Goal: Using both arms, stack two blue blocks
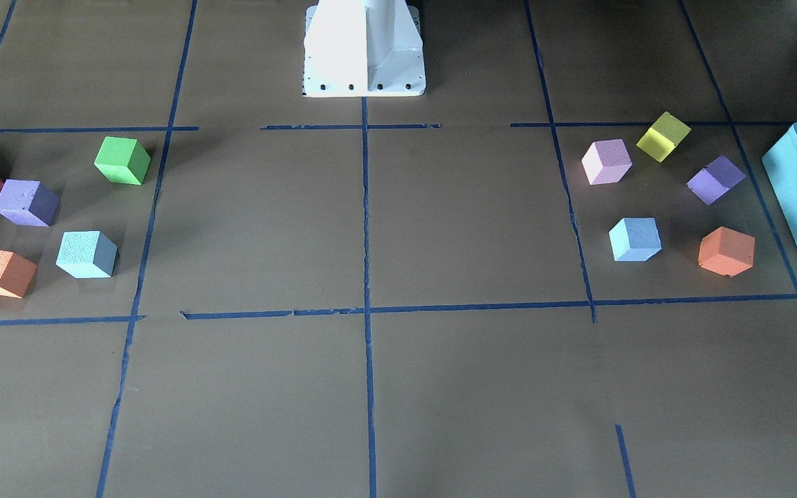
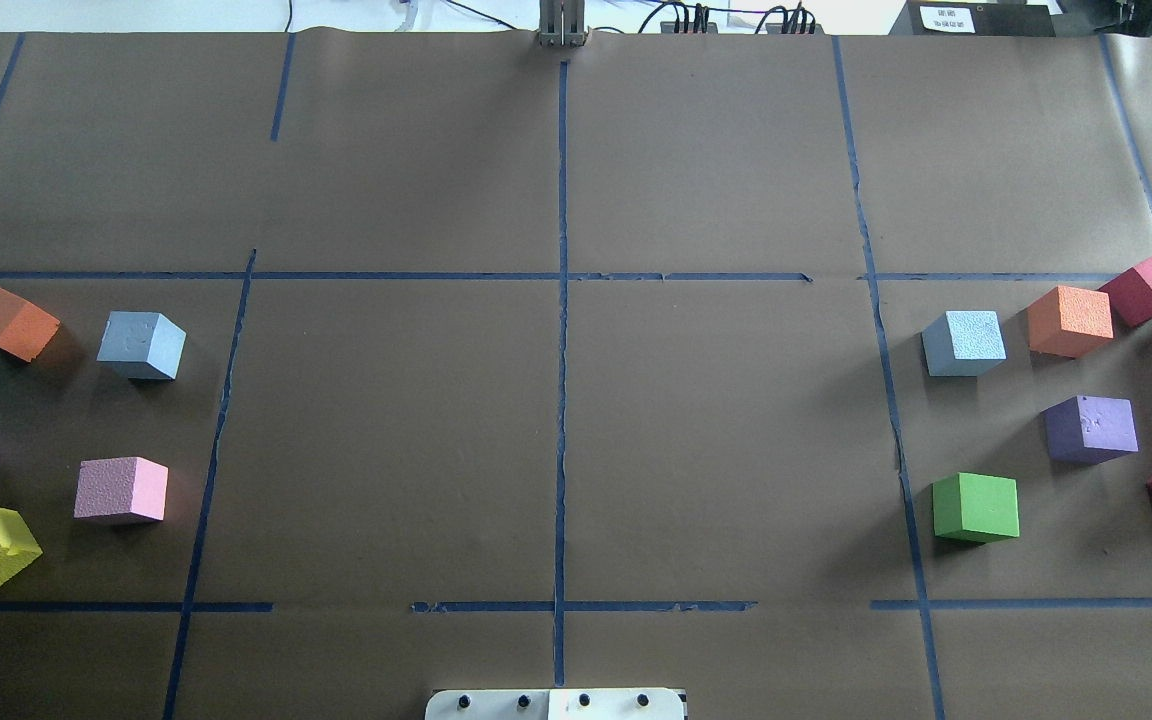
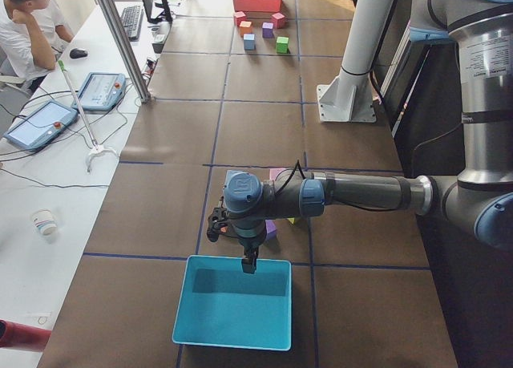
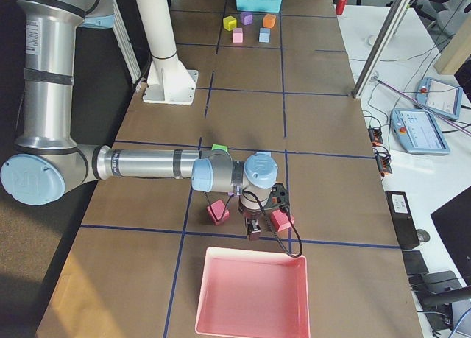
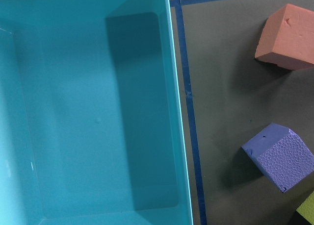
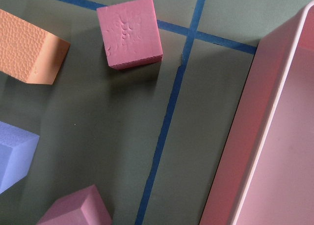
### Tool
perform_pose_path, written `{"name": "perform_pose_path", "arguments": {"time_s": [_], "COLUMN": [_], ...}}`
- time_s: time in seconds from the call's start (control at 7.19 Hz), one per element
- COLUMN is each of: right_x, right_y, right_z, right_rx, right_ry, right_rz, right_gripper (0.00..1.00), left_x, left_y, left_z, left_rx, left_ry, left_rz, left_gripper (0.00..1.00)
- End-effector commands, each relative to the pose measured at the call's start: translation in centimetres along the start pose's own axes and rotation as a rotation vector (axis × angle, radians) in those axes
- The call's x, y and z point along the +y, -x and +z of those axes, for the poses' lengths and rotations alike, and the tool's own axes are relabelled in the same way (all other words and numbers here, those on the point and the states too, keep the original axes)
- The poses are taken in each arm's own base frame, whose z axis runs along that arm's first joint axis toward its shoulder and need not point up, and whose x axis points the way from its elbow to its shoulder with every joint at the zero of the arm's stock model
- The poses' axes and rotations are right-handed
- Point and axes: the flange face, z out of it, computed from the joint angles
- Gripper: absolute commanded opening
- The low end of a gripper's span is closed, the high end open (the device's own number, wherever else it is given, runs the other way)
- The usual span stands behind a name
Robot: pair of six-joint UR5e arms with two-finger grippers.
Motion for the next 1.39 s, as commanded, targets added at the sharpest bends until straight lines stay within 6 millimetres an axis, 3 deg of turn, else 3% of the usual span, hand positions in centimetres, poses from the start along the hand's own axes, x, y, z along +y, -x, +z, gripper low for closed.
{"name": "perform_pose_path", "arguments": {"time_s": [0.0, 0.14, 0.28, 0.7, 0.97, 1.11, 1.25], "right_x": [-0.9, -2.0, -5.4, -12.8, -14.3, -14.2, -13.9], "right_y": [0.7, 2.6, 6.8, 21.8, 28.8, 31.0, 31.8], "right_z": [-0.6, -0.3, -0.1, 3.0, 5.8, 7.4, 8.2], "right_rx": [-0.018, -0.050, -0.077, -0.082, -0.063, -0.036, -0.033], "right_ry": [-0.024, -0.061, -0.080, -0.188, -0.189, -0.193, -0.180], "right_rz": [-0.015, -0.076, -0.004, 0.160, 0.193, 0.198, 0.189], "right_gripper": [1.00, 1.00, 1.00, 1.00, 1.00, 1.00, 1.00], "left_x": [-0.1, -0.3, -0.2, -0.1, 0.0, 0.1, 0.1], "left_y": [-0.2, -0.2, -0.1, 0.1, 0.2, 0.3, 0.3], "left_z": [0.0, 0.1, 0.2, 0.4, 0.5, 0.7, 0.7], "left_rx": [0.001, 0.001, 0.001, 0.002, 0.003, 0.003, 0.004], "left_ry": [-0.001, -0.001, 0.001, 0.005, 0.010, 0.013, 0.014], "left_rz": [0.006, 0.008, 0.006, 0.002, -0.002, -0.006, -0.007], "left_gripper": [1.00, 1.00, 1.00, 1.00, 1.00, 1.00, 1.00]}}
